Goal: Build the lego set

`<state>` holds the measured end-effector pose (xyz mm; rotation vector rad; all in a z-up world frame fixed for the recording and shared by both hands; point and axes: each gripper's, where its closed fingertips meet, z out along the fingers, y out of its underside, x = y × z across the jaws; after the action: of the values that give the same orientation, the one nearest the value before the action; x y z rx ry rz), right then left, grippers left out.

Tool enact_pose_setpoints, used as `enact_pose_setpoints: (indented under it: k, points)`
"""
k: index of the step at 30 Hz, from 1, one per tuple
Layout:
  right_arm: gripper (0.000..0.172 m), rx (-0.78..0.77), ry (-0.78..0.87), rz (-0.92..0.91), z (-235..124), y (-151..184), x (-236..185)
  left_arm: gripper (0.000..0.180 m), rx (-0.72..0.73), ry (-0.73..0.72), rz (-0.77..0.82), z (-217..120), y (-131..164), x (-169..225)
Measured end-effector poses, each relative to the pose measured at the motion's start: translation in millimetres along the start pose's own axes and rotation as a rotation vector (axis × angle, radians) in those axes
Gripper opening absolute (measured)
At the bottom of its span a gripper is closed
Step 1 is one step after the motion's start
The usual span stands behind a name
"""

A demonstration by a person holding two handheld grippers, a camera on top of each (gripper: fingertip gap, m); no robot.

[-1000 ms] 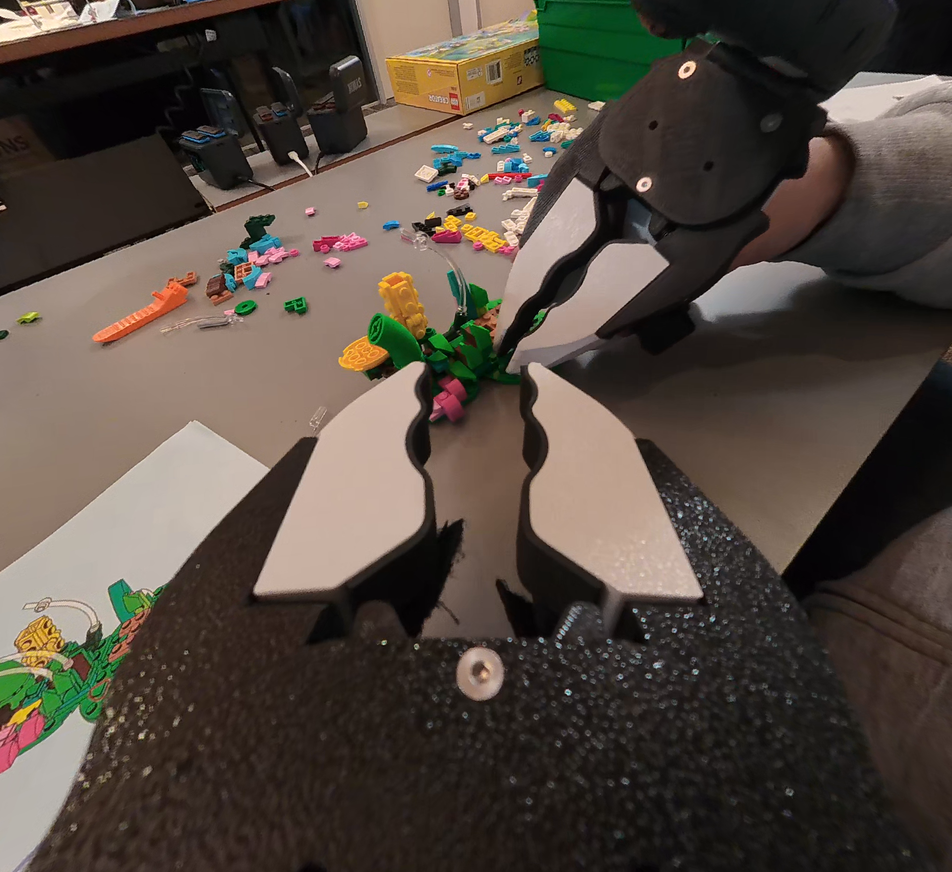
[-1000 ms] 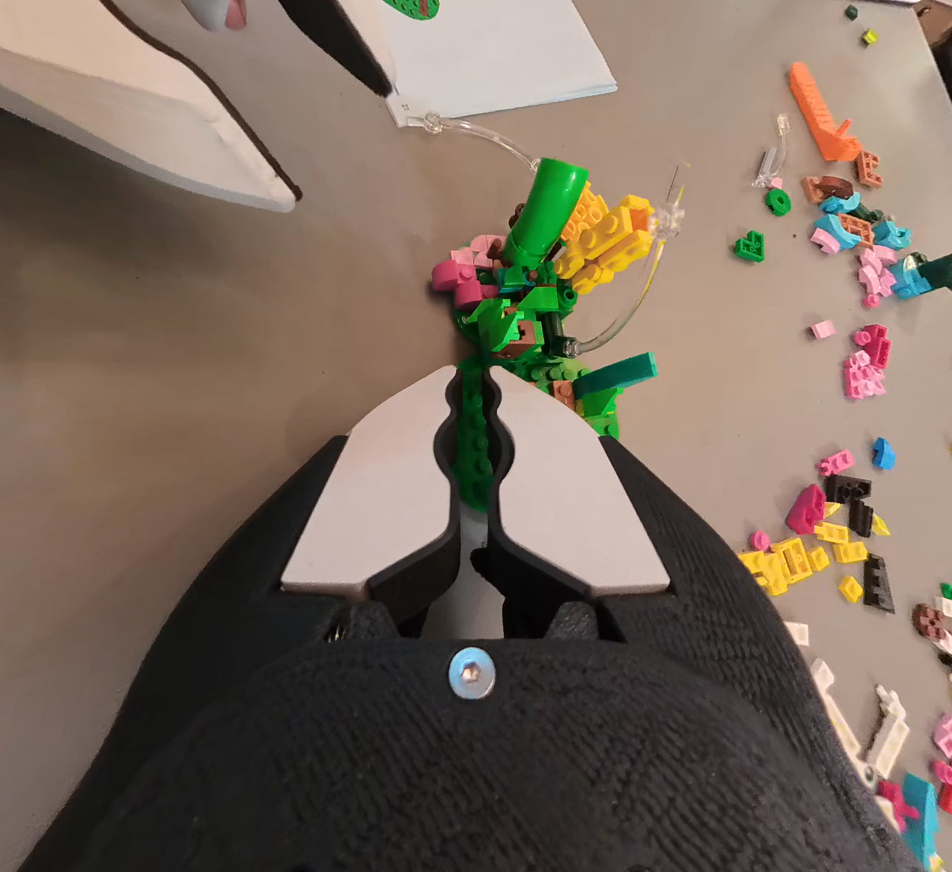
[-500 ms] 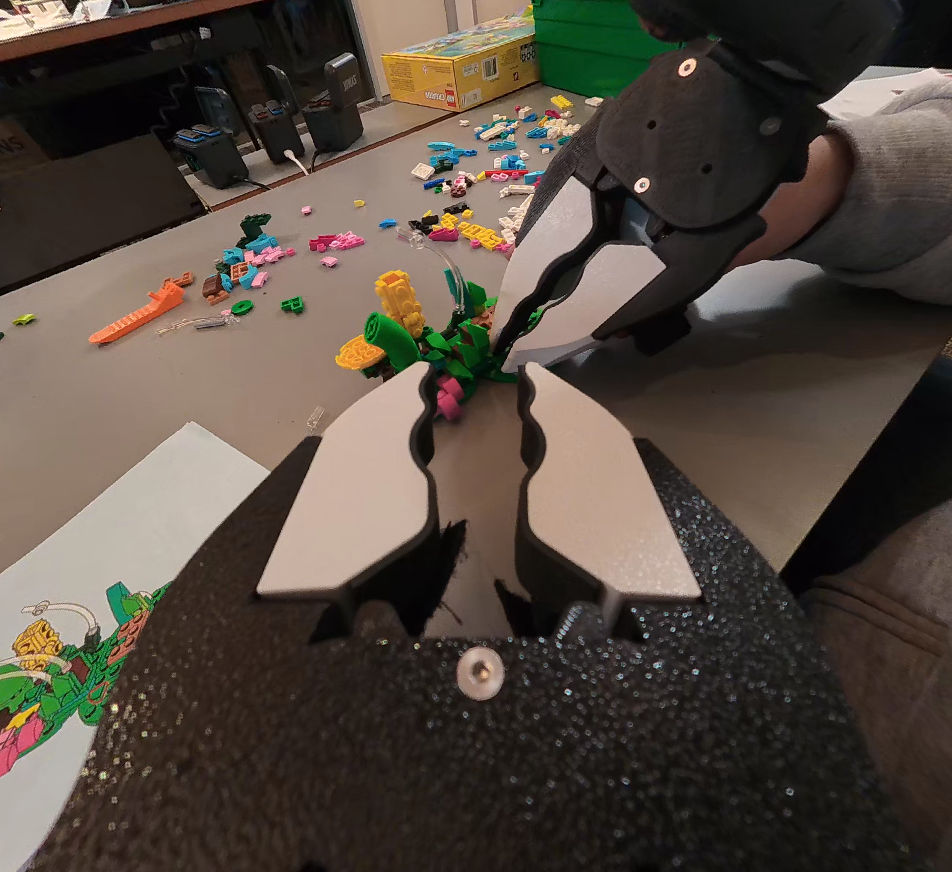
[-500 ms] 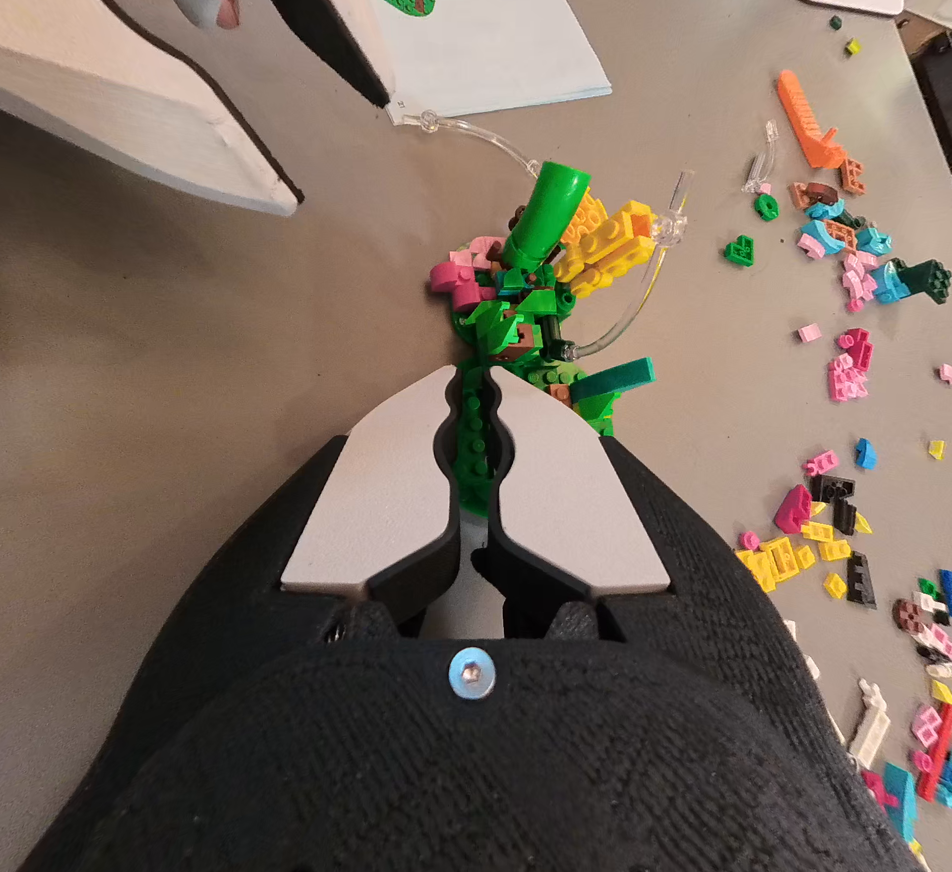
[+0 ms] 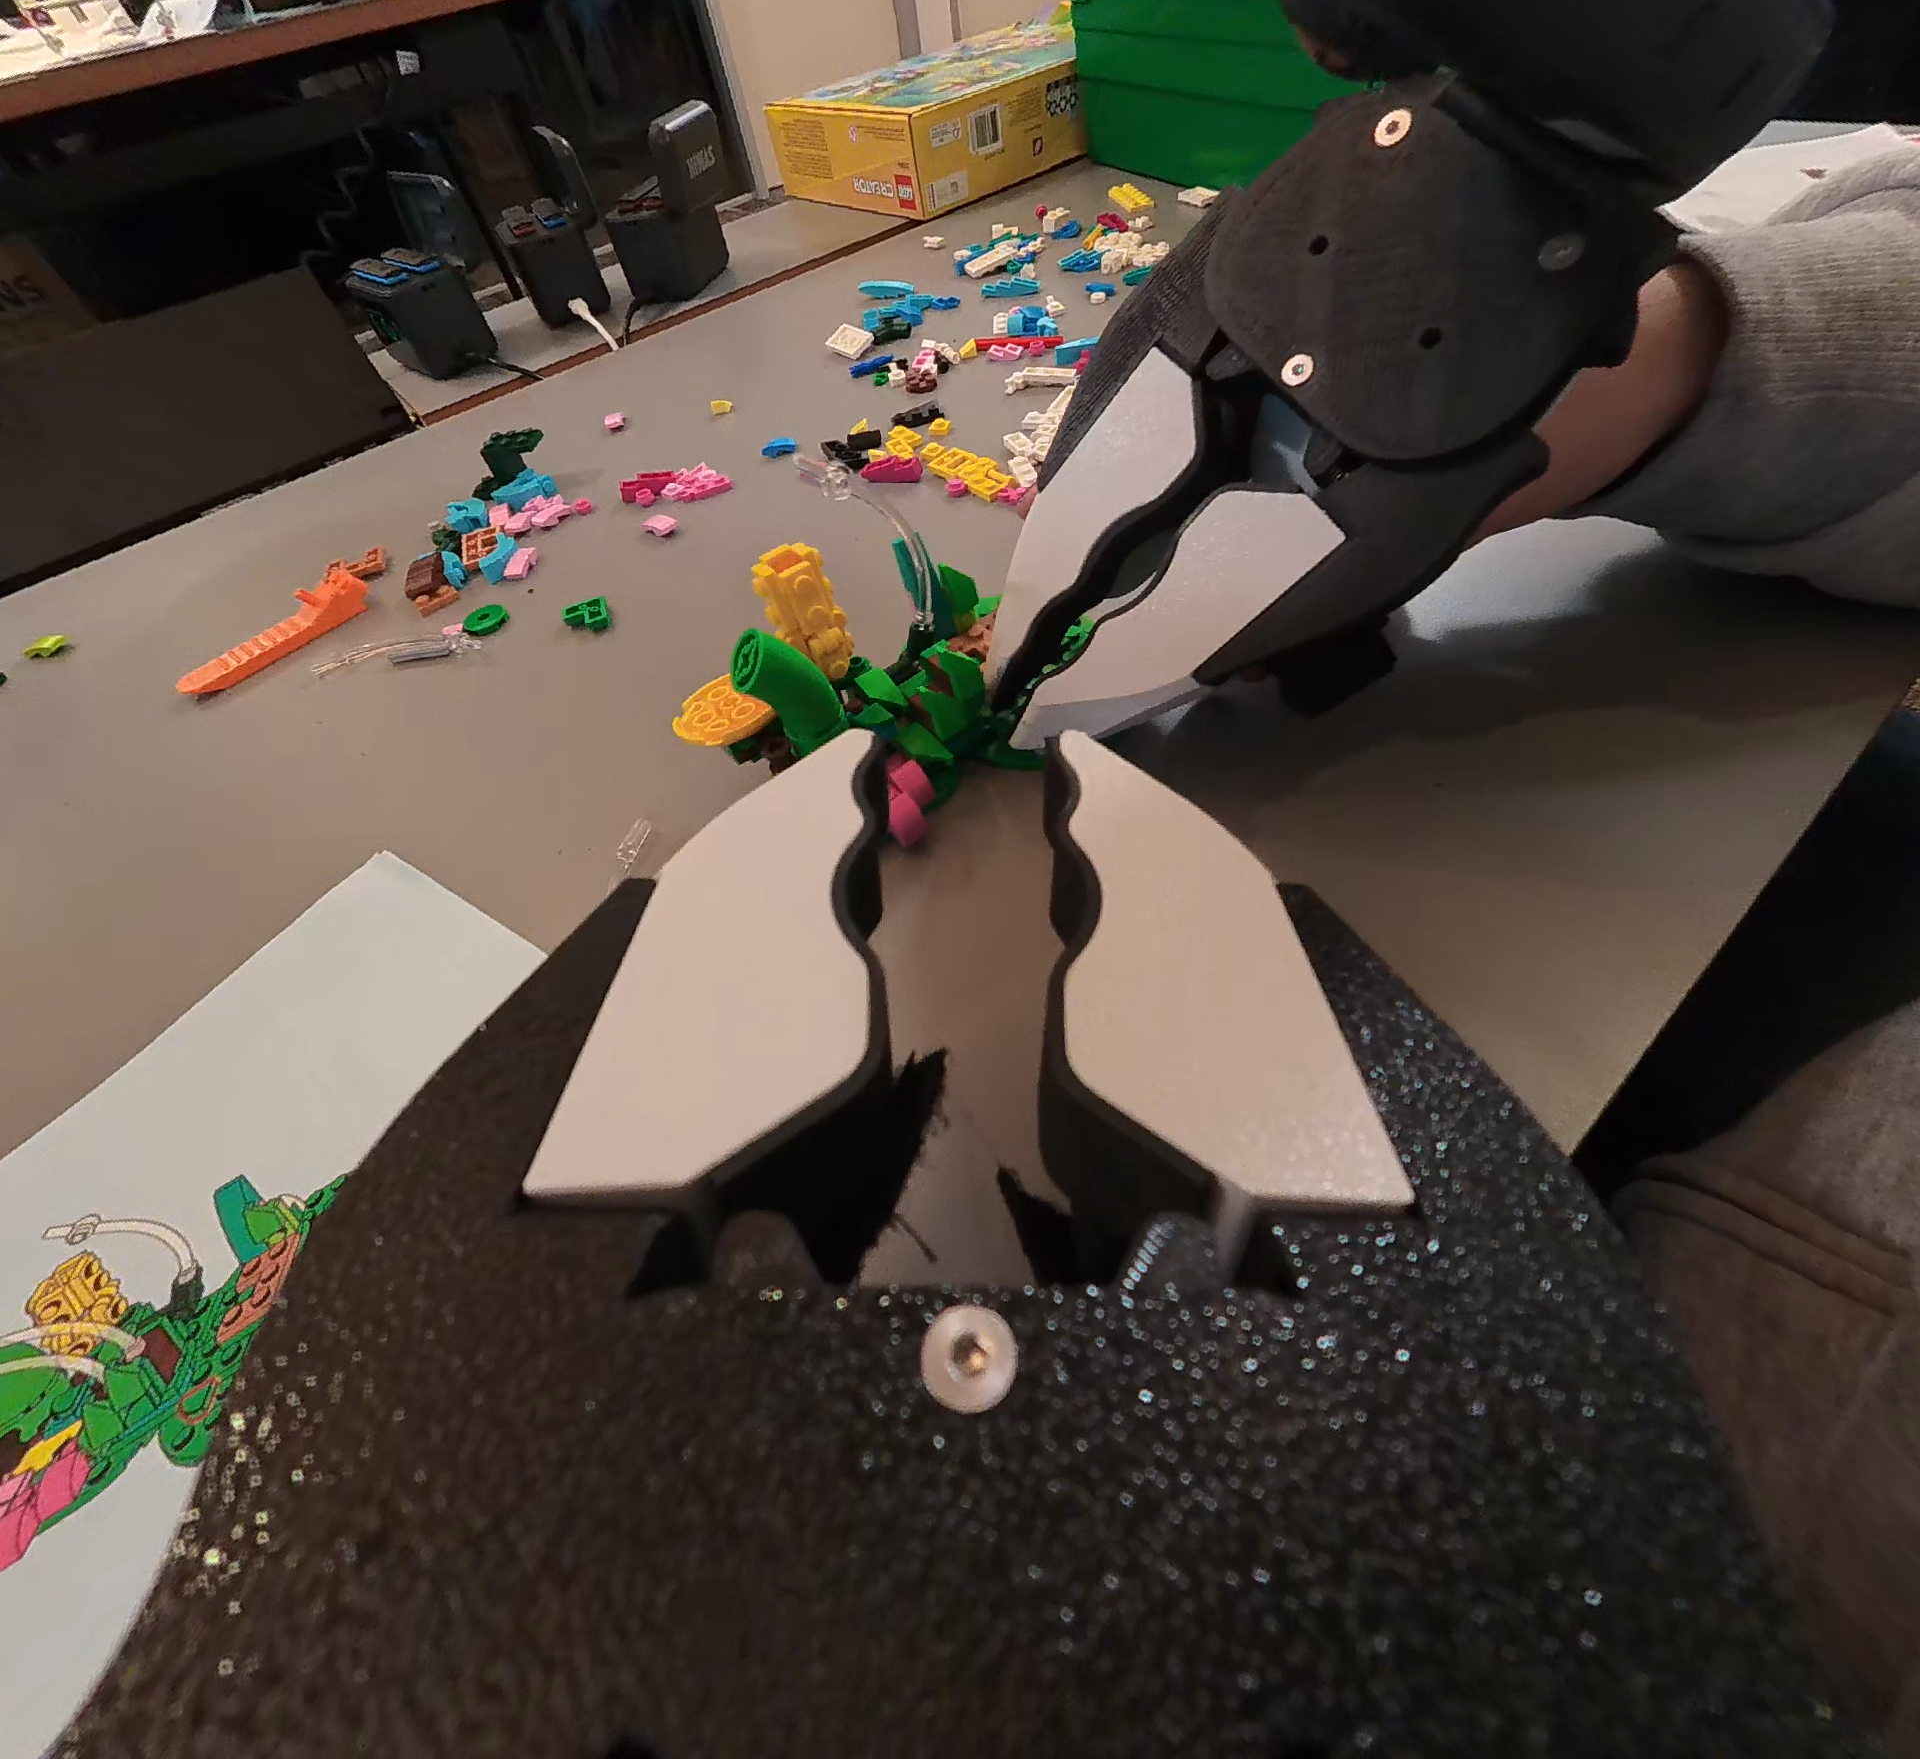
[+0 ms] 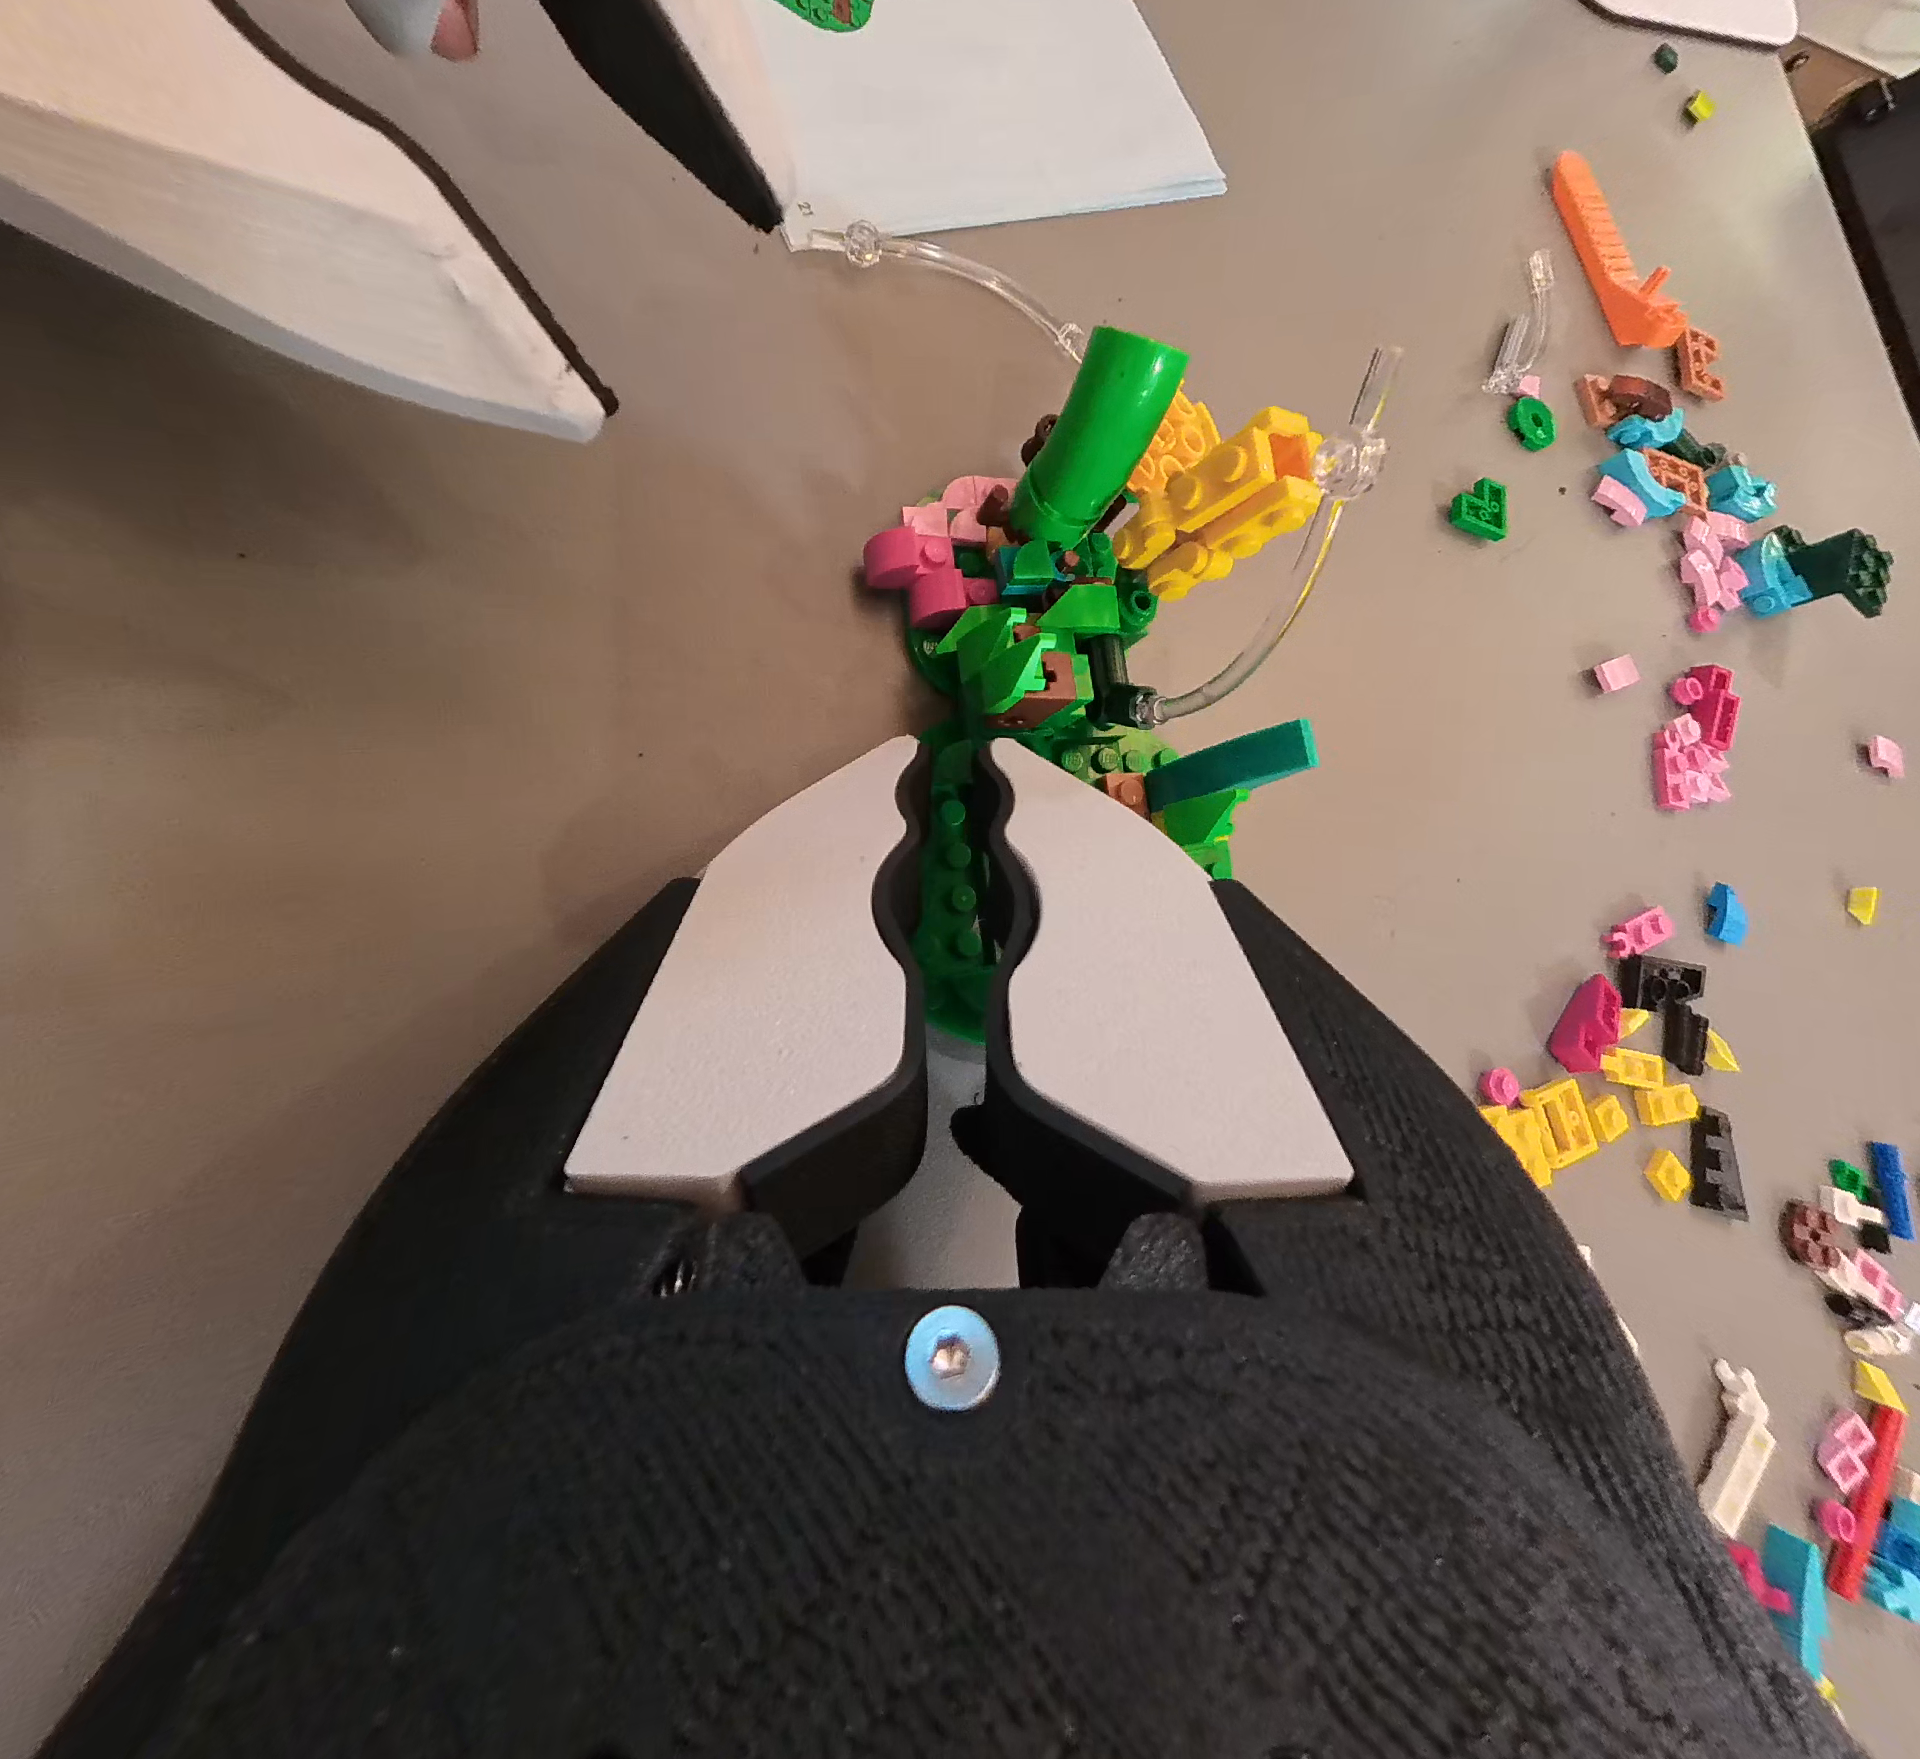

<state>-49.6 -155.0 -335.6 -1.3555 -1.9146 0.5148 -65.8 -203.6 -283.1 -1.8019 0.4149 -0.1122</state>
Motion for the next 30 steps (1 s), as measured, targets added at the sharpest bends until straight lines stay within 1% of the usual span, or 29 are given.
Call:
enact_pose_setpoints:
  k: [9,20,22,26,30]
  points:
    - [0.007,0.000,0.006,-0.002,-2,0,1,0.028,-0.001,0.003,-0.002,0,0,0]
    - [0.002,-0.003,0.015,0.018,-18,3,7,0.027,0.002,0.006,-0.003,0,0,0]
    - [0.002,0.013,0.042,0.019,-26,2,14,0.027,0.002,0.007,-0.004,0,0,0]
    - [0.000,0.048,0.143,0.063,-41,9,43,0.028,0.002,0.009,-0.001,0,0,0]
    - [0.000,0.019,0.158,0.122,-39,24,62,0.029,0.001,0.013,0.015,0,1,2]
